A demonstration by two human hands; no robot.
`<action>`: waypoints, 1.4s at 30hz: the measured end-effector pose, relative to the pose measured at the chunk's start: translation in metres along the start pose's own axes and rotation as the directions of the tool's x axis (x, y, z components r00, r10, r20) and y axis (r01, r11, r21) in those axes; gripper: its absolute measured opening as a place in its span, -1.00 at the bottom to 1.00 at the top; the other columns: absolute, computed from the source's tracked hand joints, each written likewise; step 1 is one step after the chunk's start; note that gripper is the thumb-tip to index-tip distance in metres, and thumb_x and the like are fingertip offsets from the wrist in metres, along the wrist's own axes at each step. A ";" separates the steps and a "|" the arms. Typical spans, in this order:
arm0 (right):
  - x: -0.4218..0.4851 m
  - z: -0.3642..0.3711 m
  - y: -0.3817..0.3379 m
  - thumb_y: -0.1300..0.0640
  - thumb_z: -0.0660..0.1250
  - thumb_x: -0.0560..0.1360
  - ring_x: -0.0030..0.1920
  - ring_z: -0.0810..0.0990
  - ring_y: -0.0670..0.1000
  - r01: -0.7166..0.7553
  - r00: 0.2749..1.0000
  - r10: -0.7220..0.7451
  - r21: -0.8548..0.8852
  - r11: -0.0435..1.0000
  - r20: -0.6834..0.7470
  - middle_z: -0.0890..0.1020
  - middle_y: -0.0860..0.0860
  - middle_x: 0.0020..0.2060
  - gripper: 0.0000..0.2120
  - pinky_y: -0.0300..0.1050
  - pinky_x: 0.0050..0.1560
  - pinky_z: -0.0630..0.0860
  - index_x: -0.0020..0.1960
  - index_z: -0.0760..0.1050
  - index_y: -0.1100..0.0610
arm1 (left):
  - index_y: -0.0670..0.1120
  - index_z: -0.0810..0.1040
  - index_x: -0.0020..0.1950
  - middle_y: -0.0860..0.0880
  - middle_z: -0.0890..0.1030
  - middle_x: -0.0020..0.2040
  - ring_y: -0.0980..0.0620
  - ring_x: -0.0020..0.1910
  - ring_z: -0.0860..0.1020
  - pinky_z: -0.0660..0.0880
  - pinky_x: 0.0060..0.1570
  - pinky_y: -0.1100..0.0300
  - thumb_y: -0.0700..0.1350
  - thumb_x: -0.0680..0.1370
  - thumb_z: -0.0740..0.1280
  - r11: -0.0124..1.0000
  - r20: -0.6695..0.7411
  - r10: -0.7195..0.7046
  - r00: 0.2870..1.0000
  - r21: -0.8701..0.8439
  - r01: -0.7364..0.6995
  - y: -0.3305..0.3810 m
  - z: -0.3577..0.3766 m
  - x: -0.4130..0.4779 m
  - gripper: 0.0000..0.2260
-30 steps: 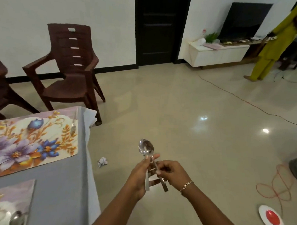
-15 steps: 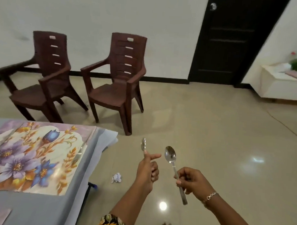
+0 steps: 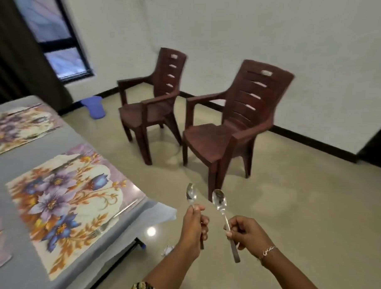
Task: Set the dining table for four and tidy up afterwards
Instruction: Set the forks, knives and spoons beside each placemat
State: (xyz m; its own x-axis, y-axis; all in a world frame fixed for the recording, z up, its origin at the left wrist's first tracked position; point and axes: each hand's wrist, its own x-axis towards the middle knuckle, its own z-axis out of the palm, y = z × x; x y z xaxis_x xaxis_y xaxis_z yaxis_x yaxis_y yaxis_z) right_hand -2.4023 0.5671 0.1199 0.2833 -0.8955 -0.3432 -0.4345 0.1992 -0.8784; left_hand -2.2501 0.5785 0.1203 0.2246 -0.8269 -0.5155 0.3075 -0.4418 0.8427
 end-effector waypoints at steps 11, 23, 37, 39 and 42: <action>0.173 -0.051 -0.063 0.37 0.36 0.43 -0.51 0.45 -0.22 0.231 0.862 -0.132 -0.148 0.962 0.489 0.46 -0.12 -0.59 -0.83 -0.27 -0.43 0.40 -0.26 0.45 0.17 | -0.08 0.47 -0.16 -0.03 0.46 -0.34 0.11 -0.49 0.27 0.20 -0.52 0.33 -0.18 0.65 0.06 0.990 -0.585 0.078 0.807 -0.053 -0.134 0.053 0.021 0.074 -0.73; 0.324 0.082 -0.164 0.36 0.38 0.41 -0.48 0.44 -0.16 0.539 0.468 -0.123 -0.172 0.824 0.875 0.46 -0.10 -0.54 -0.85 -0.26 -0.44 0.41 -0.26 0.50 0.17 | -0.25 0.49 -0.10 -0.11 0.48 -0.19 -0.10 -0.10 0.47 0.27 -0.19 0.16 -0.12 0.63 0.13 0.987 -0.982 0.131 -0.139 0.116 0.108 0.066 -0.086 0.128 -0.74; 0.373 0.220 -0.244 0.40 0.32 0.45 -0.39 0.44 0.01 0.697 0.011 -0.013 0.002 0.717 1.000 0.51 0.12 -0.41 -0.95 -0.29 -0.49 0.41 -0.15 0.54 0.31 | -0.02 0.04 0.52 0.13 0.04 0.55 0.08 0.42 0.30 0.41 0.17 0.19 0.00 0.57 0.27 0.911 -0.990 -0.126 -0.064 -0.141 0.388 0.044 -0.113 0.128 -0.39; 0.378 0.235 -0.255 0.41 0.31 0.46 -0.39 0.43 0.02 0.695 -0.038 0.018 0.014 0.719 0.999 0.48 0.14 -0.40 -0.95 -0.28 -0.49 0.42 -0.15 0.51 0.31 | 0.01 -0.01 0.54 0.12 0.04 0.55 0.07 0.43 0.28 0.40 0.22 0.17 -0.01 0.55 0.30 0.916 -0.985 -0.148 -0.089 -0.170 0.362 0.047 -0.115 0.130 -0.33; 0.392 0.252 -0.273 0.42 0.29 0.46 -0.39 0.43 0.02 0.699 -0.090 0.049 0.028 0.715 0.995 0.47 0.16 -0.39 -0.96 -0.28 -0.51 0.43 -0.14 0.49 0.33 | 0.03 -0.03 0.54 0.11 0.05 0.55 0.05 0.44 0.28 0.40 0.25 0.15 -0.02 0.55 0.31 0.919 -0.974 -0.191 -0.125 -0.222 0.327 0.056 -0.117 0.132 -0.31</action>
State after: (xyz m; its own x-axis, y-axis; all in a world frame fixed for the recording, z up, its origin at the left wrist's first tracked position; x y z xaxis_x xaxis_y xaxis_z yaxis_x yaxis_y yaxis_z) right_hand -1.9571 0.2616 0.1417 0.8035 0.4866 -0.3430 -0.0885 -0.4721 -0.8771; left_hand -2.0950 0.4859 0.0813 0.8135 0.5265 -0.2472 0.5611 -0.5987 0.5715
